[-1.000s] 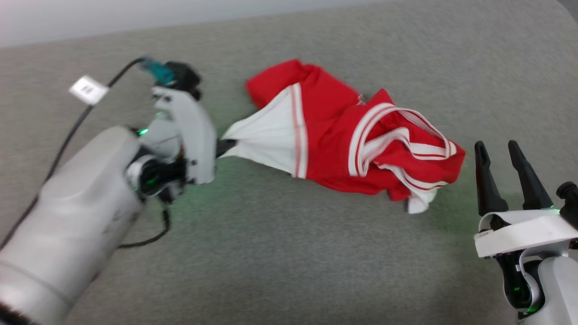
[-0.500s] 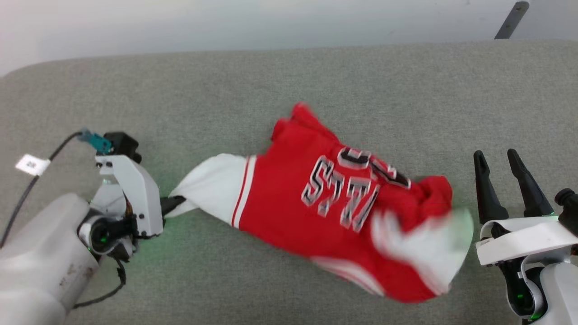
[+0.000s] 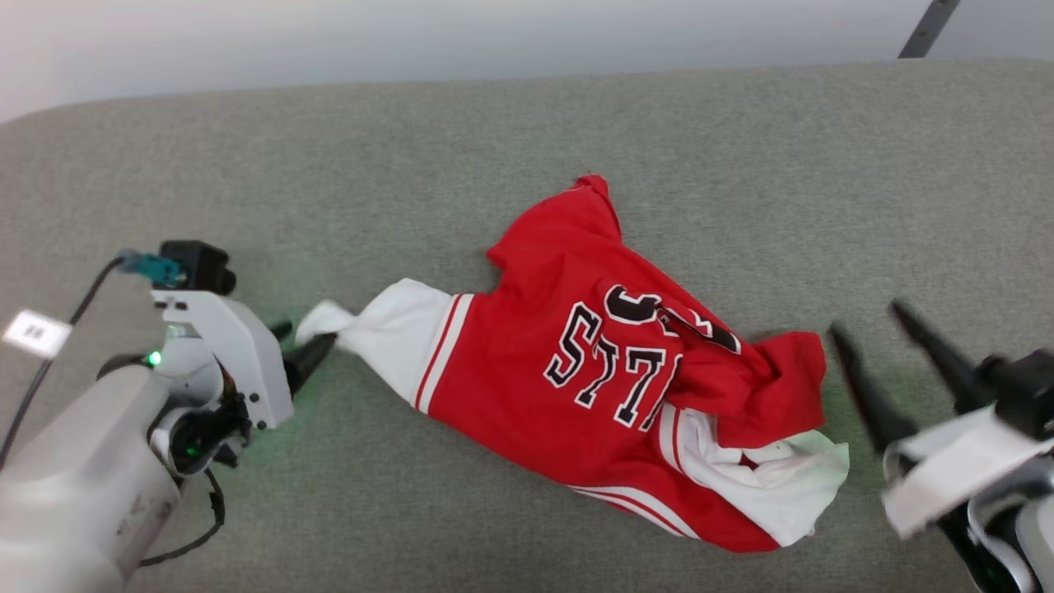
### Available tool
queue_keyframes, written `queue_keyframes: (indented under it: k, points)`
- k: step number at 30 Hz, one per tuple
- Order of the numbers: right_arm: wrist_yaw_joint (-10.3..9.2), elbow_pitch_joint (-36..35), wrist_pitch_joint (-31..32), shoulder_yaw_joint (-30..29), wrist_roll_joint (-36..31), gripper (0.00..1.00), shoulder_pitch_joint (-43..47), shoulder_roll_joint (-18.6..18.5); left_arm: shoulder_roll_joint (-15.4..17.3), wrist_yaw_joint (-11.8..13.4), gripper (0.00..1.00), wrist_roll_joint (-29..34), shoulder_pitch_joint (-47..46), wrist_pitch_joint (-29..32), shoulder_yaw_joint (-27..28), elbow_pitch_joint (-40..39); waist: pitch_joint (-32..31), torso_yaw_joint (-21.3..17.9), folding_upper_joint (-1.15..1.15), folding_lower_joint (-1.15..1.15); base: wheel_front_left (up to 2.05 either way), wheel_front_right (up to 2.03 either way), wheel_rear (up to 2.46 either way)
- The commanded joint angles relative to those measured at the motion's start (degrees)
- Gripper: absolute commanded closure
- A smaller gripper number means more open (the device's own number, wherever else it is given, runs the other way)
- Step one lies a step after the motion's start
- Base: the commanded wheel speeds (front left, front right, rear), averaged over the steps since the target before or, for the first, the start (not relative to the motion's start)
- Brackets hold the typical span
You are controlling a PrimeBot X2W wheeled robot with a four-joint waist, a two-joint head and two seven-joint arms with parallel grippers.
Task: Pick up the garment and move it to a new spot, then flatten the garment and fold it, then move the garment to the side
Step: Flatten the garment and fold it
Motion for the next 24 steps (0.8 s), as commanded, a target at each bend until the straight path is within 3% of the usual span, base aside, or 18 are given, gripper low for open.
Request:
queue_keyframes:
  k: [1,8,13,16,18,24]
  points:
    - [0.0,-2.3,2.1,3.6,1.2,0.0,1.3,-3.5,0.4,0.4,0.0,1.2,1.2,-4.0,0.7,-1.1,0.1,0.5,0.0,0.0,0.0,0.0,0.0]
    - [-0.01,-15.2,10.3,14.9,8.0,0.0,3.9,-20.1,0.1,6.4,0.0,5.1,8.0,-25.5,4.9,-10.4,0.9,2.2,0.0,0.0,0.0,0.0,0.0]
    - [-0.01,-22.3,18.1,20.8,13.7,0.0,5.4,-29.7,-0.3,12.6,0.0,10.0,14.1,-30.1,7.8,-18.6,1.8,3.6,0.0,0.0,0.0,0.0,0.0]
    - [-0.01,-24.4,20.5,22.7,15.5,0.0,4.3,-32.7,-1.7,16.8,0.0,16.5,17.8,-30.3,12.9,-24.5,2.6,4.6,0.0,0.0,0.0,0.0,0.0]
    - [-0.01,-24.6,20.9,23.8,15.0,0.0,3.0,-33.8,-3.6,18.2,0.0,20.0,21.8,-30.2,16.2,-28.2,3.1,5.4,0.0,0.0,0.0,0.0,0.0]
    - [-0.01,-22.9,21.7,27.4,16.2,0.0,0.0,-34.6,-7.9,17.6,0.0,25.3,29.5,-30.2,22.2,-32.3,3.7,7.8,0.0,0.0,0.0,0.0,0.0]
